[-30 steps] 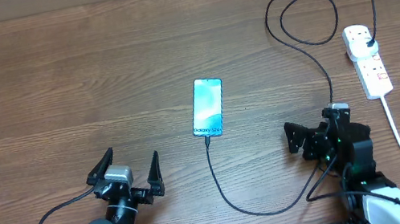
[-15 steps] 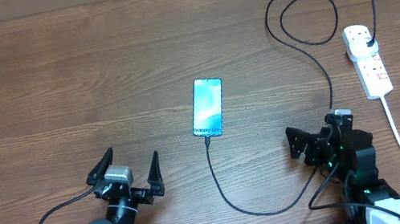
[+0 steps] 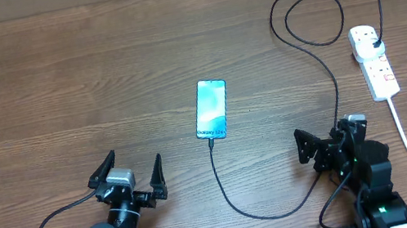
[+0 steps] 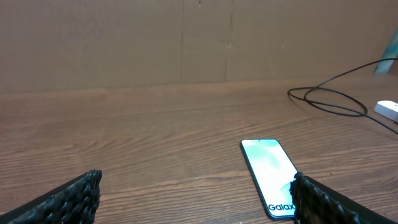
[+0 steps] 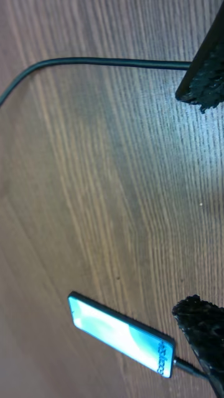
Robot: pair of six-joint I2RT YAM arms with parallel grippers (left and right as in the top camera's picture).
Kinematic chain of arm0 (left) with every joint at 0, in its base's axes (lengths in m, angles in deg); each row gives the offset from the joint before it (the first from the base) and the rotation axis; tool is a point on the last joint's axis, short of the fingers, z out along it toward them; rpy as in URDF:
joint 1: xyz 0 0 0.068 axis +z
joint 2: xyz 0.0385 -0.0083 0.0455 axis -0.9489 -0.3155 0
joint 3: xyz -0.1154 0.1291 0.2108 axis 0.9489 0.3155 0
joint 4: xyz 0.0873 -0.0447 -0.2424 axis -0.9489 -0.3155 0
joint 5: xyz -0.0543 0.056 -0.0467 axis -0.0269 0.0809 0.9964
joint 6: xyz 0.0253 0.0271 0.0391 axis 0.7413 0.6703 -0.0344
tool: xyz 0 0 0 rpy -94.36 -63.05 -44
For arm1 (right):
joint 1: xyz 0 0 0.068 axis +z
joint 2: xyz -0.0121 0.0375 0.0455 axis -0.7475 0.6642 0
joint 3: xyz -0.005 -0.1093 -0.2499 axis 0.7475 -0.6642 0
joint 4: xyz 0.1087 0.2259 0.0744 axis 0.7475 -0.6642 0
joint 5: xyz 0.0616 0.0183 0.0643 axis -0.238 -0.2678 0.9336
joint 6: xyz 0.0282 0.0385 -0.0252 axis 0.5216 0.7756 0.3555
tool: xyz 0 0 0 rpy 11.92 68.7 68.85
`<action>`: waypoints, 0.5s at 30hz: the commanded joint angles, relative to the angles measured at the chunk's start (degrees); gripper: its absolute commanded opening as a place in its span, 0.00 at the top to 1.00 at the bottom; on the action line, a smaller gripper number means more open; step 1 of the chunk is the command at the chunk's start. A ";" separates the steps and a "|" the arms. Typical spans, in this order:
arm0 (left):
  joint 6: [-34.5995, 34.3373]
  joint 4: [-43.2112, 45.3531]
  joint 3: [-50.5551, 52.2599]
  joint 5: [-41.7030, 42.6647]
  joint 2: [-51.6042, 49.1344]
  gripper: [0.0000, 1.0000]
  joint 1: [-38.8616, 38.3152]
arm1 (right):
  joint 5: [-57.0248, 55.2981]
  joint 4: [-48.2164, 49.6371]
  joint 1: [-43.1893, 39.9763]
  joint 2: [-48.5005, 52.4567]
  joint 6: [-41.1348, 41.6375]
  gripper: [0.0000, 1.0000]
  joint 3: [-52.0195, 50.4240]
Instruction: Plug charger to phone and switch on socket
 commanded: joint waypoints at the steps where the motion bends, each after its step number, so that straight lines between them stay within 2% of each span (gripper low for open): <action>1: 1.09 -0.20 0.20 -0.76 0.66 0.01 0.35 | 0.31 0.02 0.22 -4.33 0.04 0.00 -0.57; 8: 1.09 -0.20 0.20 -0.76 0.66 0.00 0.35 | 0.33 0.02 0.22 -10.27 0.04 0.00 -0.57; 15: 1.09 -0.20 0.20 -0.76 0.66 0.01 0.35 | 0.28 0.00 0.22 -11.19 0.02 0.00 -0.57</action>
